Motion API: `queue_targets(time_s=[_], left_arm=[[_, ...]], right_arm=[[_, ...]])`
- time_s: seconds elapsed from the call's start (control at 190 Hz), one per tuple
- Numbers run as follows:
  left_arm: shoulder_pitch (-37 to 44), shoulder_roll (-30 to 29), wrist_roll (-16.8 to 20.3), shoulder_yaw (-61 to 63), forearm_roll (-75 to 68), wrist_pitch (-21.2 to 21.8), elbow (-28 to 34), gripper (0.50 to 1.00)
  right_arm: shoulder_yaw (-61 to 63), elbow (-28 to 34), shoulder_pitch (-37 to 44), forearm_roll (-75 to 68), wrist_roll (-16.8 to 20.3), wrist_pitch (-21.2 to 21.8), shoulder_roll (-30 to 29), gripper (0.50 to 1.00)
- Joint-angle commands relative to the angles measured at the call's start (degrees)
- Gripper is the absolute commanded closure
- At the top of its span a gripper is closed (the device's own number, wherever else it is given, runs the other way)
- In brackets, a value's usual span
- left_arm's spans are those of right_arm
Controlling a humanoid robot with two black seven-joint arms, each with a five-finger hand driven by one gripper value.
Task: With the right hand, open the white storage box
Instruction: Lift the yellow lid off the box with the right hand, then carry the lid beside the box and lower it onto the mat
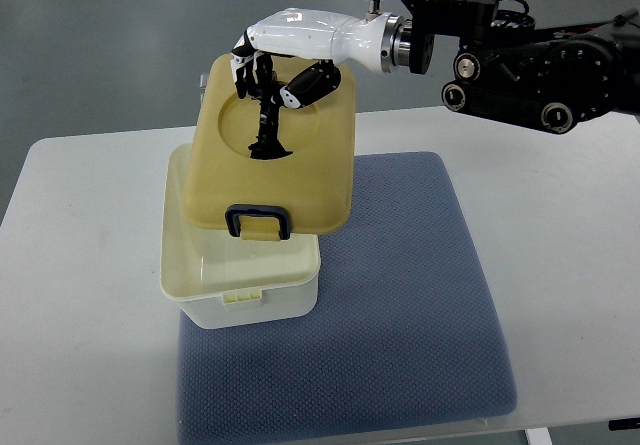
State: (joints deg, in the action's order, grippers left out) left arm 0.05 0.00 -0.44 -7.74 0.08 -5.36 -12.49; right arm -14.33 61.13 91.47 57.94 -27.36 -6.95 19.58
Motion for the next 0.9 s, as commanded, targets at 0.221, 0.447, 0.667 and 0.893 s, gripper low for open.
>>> queue_targets(time_s=[0.221,0.447,0.667,0.893], left_arm=[[0.03,0.00,-0.09,0.00,0.00,-0.09,-0.08,0.500],[0.03,0.00,0.00,0.09,0.00,-0.09,-0.08,0.500],[0.03,0.00,-0.09,0.18,0.00,-0.09,-0.08,0.500],[0.03,0.00,-0.09,0.27,0.00,0.00,0.18,0.500]], right_arm=[[-0.96,4.70,-3.93,4.73,-3.05,0.27,16.80,1.000],[-0.96,4.52,-11.05,9.21,-4.46,-0.08,22.78,1.000],[-0.88,3.38,-16.59,12.20,-4.63,-1.13,22.08,1.000],[-0.96,1.97,-20.10,12.20,-4.54,-4.30,14.08,1.000]])
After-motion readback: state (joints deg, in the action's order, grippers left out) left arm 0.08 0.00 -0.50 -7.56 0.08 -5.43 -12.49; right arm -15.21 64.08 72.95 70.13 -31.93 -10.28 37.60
